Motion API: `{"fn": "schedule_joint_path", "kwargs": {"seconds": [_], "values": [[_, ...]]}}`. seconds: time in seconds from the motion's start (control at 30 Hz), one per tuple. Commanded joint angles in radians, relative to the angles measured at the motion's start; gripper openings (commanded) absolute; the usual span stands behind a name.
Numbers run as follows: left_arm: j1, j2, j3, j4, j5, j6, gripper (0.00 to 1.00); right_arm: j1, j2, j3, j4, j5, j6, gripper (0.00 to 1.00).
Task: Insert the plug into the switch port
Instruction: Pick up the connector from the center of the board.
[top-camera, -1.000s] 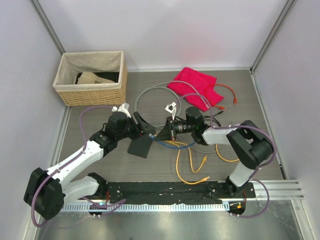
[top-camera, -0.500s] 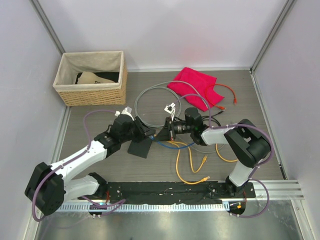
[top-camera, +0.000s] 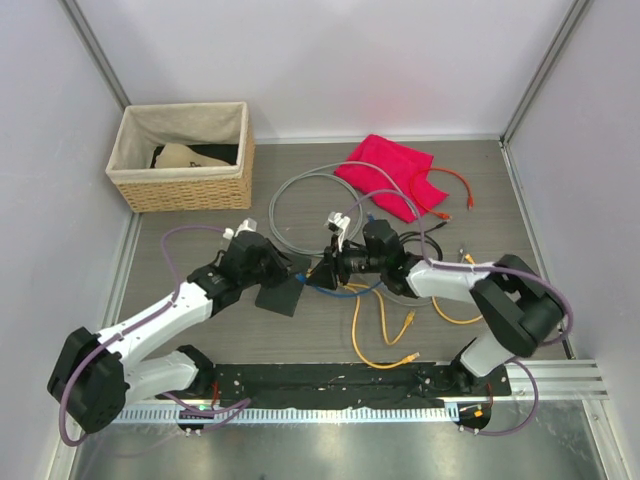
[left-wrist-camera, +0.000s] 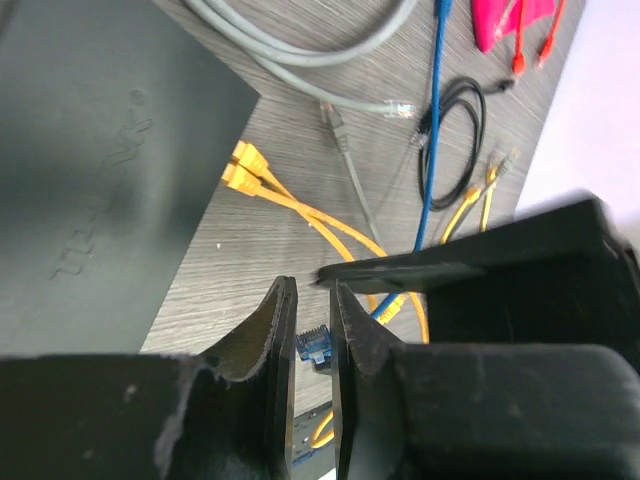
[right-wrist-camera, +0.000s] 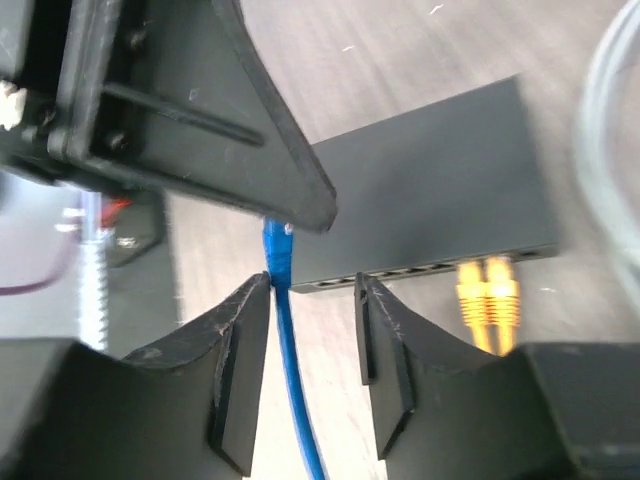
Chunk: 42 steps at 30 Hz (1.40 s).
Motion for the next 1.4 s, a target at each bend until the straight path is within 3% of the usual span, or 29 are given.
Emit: {"fn": "schedule_joint_path", "kwargs": {"seconds": [0.0,0.23,0.53,0.63,1.07,1.37], "values": [[-0.006,-0.028,0.059,-0.091,-0.073,-0.030,0.00,0.077,-0.179,-0.034,-0.160,0.362,-0.282,0.47],[-0.006,-0.022,0.073,-0.126,-0.070,-0.068,0.00,0.301,-0.294,-0.202,0.064,0.821,-0.520,0.51],[-0.006,-0.003,0.084,-0.123,-0.055,-0.079,0.00,0.486,-0.129,-0.211,0.338,1.139,-0.676,0.54],[-0.007,0.000,0.078,-0.111,-0.049,-0.083,0.00,0.499,-0.080,-0.203,0.425,1.147,-0.704,0.51],[-0.009,0.014,0.074,-0.090,-0.030,-0.086,0.00,0.504,-0.027,-0.114,0.419,1.092,-0.726,0.38],[-0.009,0.018,0.076,-0.085,-0.027,-0.085,0.00,0.505,-0.021,-0.094,0.399,1.043,-0.718,0.38]]}}
